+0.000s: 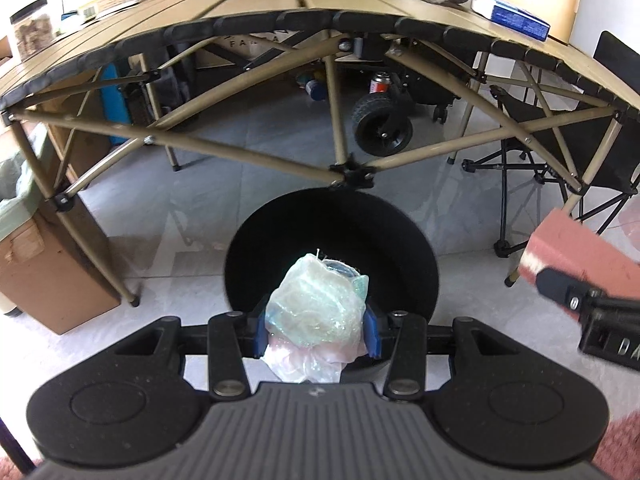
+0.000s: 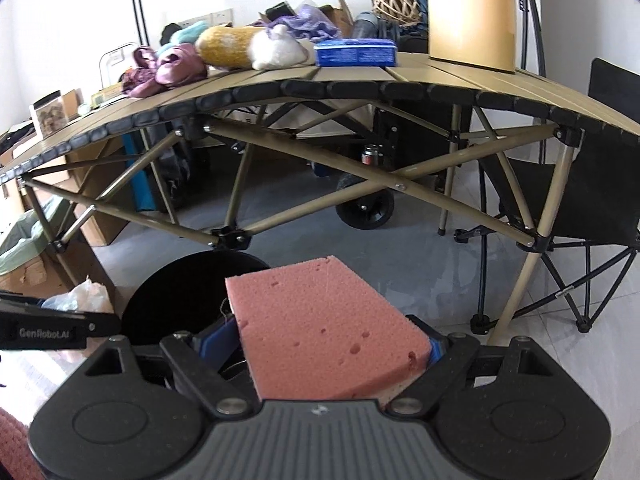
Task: Collect trash
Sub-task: 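Carry the plastic bag and pink sponge down over the black bin, then open the left tool to drop the plastic bag into the bin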
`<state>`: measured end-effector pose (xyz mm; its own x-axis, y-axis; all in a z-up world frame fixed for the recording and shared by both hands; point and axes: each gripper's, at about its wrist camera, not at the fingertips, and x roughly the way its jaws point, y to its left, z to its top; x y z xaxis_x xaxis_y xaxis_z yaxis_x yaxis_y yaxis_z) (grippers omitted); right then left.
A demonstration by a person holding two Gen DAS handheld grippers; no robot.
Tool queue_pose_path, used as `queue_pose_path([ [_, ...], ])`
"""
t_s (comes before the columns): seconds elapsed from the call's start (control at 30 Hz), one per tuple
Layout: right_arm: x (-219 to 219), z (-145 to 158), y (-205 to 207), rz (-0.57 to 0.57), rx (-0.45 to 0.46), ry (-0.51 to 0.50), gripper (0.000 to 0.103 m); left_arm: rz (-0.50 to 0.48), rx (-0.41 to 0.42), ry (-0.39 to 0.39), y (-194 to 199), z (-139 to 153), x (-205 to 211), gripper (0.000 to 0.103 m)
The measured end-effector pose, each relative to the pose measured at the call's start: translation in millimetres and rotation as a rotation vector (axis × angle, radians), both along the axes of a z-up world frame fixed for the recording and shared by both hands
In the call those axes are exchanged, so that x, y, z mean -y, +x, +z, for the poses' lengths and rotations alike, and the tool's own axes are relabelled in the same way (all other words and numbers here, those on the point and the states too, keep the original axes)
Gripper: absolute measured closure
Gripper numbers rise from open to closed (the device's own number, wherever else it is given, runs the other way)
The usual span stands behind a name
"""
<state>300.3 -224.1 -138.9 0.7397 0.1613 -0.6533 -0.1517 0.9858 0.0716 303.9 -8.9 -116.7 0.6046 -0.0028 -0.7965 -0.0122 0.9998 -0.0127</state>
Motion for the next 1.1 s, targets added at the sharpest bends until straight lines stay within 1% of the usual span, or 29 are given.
queue_pose_path([
  [0.1, 5, -4, 5, -0.023, -0.010, -0.001, 0.016, -0.002, -0.004, -0.012, 12, -1, 8, 0.059],
  [0.17, 8, -6, 8, -0.038, -0.017, -0.004, 0.016, 0.003, -0.015, -0.036, 20, -4, 10, 0.059],
  [0.3, 13, -9, 10, -0.061, -0.011, -0.030, 0.016, 0.021, -0.040, -0.053, 36, -8, 15, 0.059],
  [0.53, 21, -15, 10, -0.109, -0.016, -0.043, 0.016, 0.059, -0.087, -0.084, 56, -17, 12, 0.059],
  [0.7, 30, -17, 12, -0.153, -0.021, -0.036, 0.016, 0.092, -0.136, -0.083, 70, -28, 11, 0.059],
  [0.8, 30, -19, 14, -0.161, -0.026, -0.039, 0.016, 0.109, -0.160, -0.081, 77, -33, 10, 0.059],
  [1.0, 30, -24, 19, -0.170, -0.046, -0.046, 0.016, 0.112, -0.210, -0.049, 88, -47, 16, 0.059],
  [1.1, 30, -27, 21, -0.173, -0.057, -0.049, 0.016, 0.121, -0.226, -0.056, 91, -51, 14, 0.059],
])
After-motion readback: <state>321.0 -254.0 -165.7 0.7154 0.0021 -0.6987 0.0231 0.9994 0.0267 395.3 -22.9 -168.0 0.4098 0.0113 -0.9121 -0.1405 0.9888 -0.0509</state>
